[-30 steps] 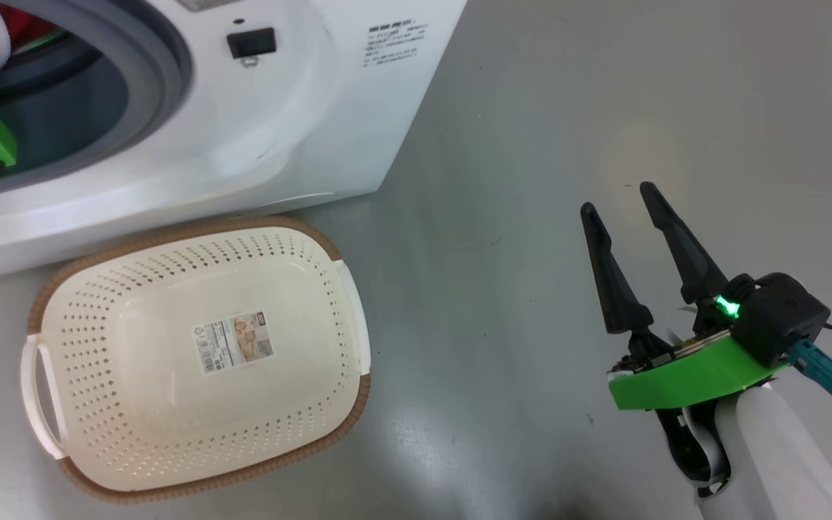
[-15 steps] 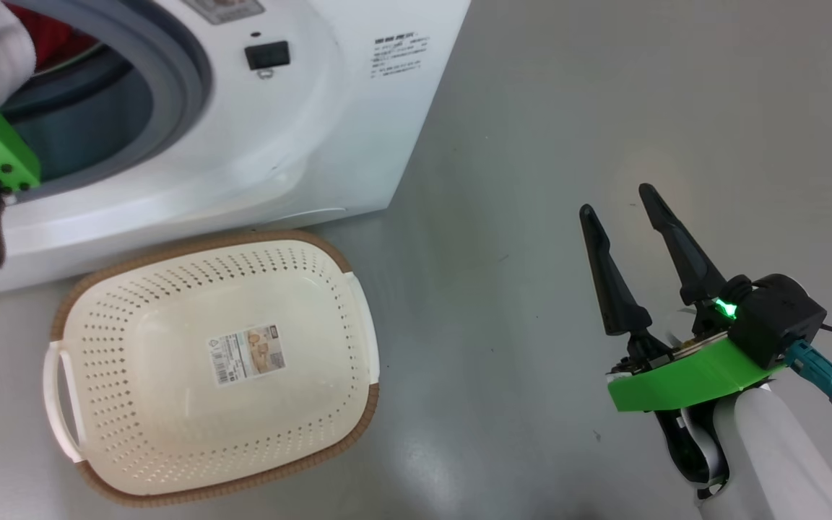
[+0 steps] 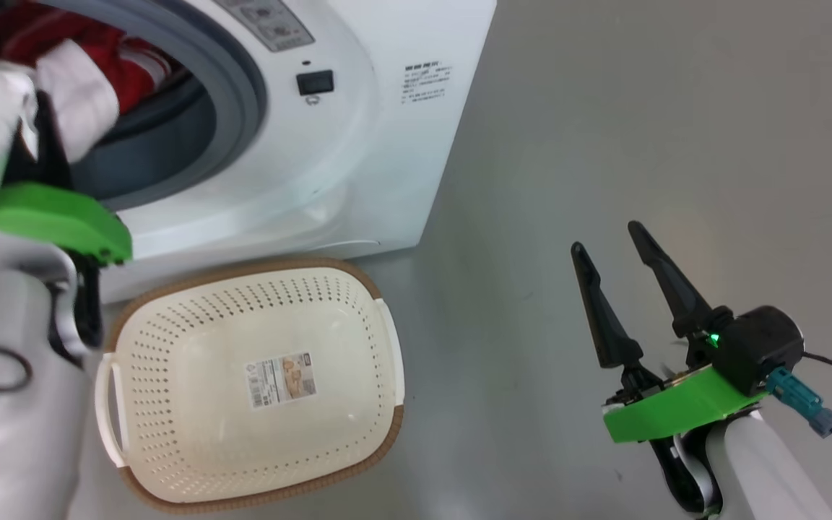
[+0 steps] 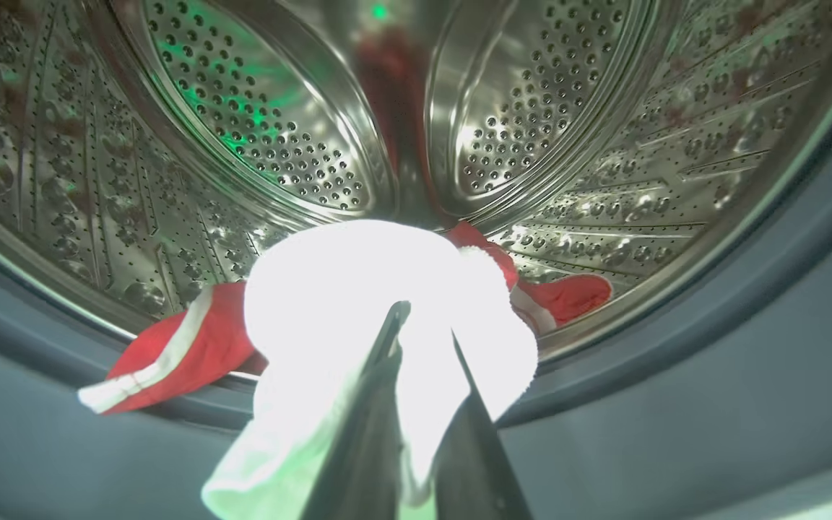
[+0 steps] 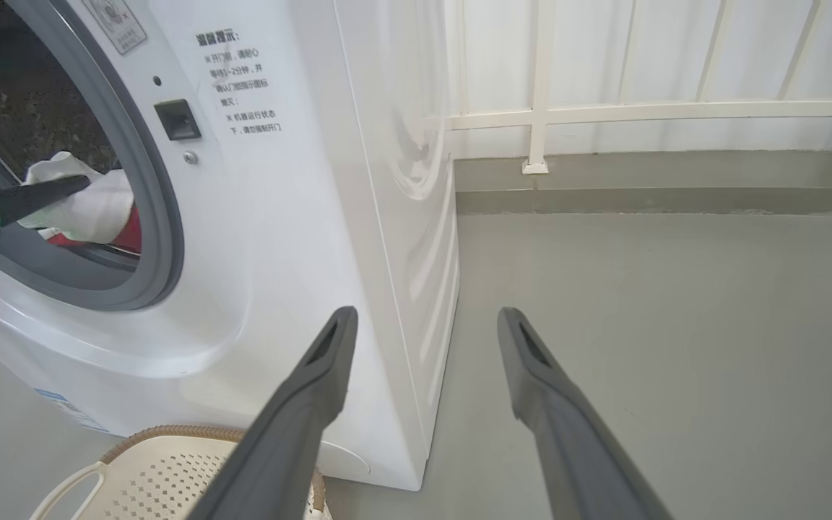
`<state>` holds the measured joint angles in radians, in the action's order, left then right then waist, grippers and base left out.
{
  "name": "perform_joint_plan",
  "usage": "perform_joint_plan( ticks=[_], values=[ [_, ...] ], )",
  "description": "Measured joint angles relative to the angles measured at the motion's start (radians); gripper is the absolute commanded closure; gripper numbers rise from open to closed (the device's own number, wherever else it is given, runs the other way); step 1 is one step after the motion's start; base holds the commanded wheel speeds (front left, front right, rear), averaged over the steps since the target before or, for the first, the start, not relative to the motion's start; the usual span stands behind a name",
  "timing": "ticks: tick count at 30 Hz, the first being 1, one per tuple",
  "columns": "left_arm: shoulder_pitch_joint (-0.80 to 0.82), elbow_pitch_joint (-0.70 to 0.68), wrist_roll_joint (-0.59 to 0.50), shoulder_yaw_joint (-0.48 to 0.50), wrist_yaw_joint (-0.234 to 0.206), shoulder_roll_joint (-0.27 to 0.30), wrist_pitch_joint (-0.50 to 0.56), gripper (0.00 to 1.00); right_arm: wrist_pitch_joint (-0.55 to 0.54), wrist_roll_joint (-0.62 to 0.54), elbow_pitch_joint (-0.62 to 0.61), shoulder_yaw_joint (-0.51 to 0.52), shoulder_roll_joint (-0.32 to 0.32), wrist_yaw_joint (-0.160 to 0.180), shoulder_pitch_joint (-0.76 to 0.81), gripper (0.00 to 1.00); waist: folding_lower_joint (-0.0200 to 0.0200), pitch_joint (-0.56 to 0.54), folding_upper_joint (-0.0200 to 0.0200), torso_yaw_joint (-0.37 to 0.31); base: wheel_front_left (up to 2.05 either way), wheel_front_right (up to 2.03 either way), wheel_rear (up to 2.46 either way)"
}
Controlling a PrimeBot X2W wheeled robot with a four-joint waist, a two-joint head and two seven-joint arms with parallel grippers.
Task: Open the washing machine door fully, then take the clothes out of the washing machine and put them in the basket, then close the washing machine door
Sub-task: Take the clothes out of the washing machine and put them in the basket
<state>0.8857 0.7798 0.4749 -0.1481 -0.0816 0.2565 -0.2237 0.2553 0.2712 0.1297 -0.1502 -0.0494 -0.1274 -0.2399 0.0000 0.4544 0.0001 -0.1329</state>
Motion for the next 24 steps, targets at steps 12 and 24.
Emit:
perform_joint_plan(
  ticks=[12, 24],
  values=[
    [-0.416, -0.528, -0.026, -0.018, -0.157, -0.013, 0.023, 1.0, 0.0, -0.045, 0.016, -0.011, 0.0, 0.0, 0.066, 0.0, 0.0, -0.108, 0.0, 0.034, 0.0, 0.0, 0.0],
    [-0.64, -0.894, -0.053, -0.019, -0.28, -0.029, 0.02, 1.0, 0.0, -0.053, 0.037, 0.001, 0.0, 0.0, 0.128, 0.0, 0.0, -0.213, 0.0, 0.066, 0.0, 0.0, 0.0]
  ],
)
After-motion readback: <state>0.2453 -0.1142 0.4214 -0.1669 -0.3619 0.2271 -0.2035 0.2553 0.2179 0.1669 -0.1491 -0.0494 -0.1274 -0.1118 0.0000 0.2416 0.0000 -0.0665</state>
